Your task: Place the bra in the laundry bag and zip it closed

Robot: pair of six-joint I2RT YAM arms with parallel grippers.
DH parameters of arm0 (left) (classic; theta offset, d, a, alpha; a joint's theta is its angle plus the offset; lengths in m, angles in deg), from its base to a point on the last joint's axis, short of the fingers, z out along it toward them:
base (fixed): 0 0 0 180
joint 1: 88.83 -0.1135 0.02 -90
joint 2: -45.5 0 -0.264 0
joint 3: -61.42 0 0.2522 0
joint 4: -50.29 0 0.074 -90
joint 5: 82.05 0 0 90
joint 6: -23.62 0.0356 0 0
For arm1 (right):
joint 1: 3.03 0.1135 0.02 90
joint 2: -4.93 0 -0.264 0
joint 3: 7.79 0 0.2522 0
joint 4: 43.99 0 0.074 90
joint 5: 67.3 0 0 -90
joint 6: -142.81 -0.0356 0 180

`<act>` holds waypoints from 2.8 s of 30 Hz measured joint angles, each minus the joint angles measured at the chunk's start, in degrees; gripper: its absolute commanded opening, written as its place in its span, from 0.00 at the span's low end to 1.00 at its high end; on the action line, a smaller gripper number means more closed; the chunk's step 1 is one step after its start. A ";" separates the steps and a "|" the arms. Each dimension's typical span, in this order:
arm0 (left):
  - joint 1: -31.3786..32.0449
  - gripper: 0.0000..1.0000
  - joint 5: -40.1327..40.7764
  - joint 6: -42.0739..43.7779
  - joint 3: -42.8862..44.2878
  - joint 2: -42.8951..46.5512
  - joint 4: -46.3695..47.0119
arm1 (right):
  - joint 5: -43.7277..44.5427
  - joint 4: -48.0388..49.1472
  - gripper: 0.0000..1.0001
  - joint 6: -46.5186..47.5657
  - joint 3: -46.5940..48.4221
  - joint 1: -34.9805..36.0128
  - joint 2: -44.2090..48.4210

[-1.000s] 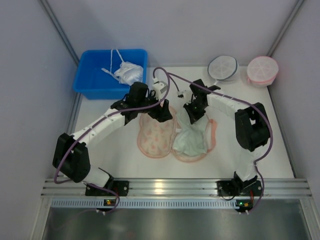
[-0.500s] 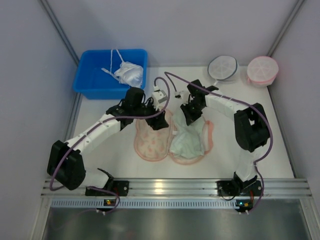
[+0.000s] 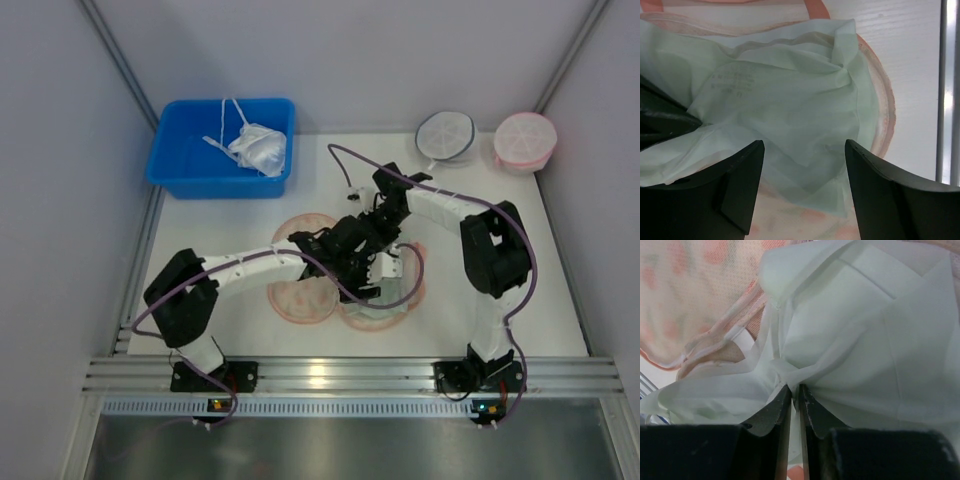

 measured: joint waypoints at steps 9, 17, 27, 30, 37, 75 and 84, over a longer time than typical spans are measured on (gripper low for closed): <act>3.50 0.00 5.73 5.42 1.18 -8.79 -0.09 | -1.42 -0.17 0.06 0.46 -0.13 -0.15 -0.94; 3.39 0.00 11.10 5.25 4.66 -7.87 0.17 | -2.40 0.37 0.00 0.98 -1.90 -0.15 -1.05; 3.34 0.19 14.84 2.38 2.84 -7.72 4.79 | -3.34 0.31 0.19 0.87 -2.14 -0.15 -0.98; 3.34 0.36 14.64 1.49 1.68 -8.59 4.96 | -3.72 -0.31 0.31 1.25 -2.08 -0.15 -0.98; 3.34 0.53 12.66 -0.11 -1.05 -6.12 4.81 | -3.06 -4.35 0.39 2.97 3.26 -0.76 -0.17; -42.84 0.65 3.56 -31.56 -5.53 -3.65 -7.43 | -0.96 -0.55 0.44 5.77 4.48 -8.90 0.33; -42.84 0.65 2.93 -33.29 -5.53 -3.78 -7.48 | 7.34 1.62 0.40 2.19 3.06 -1.70 9.66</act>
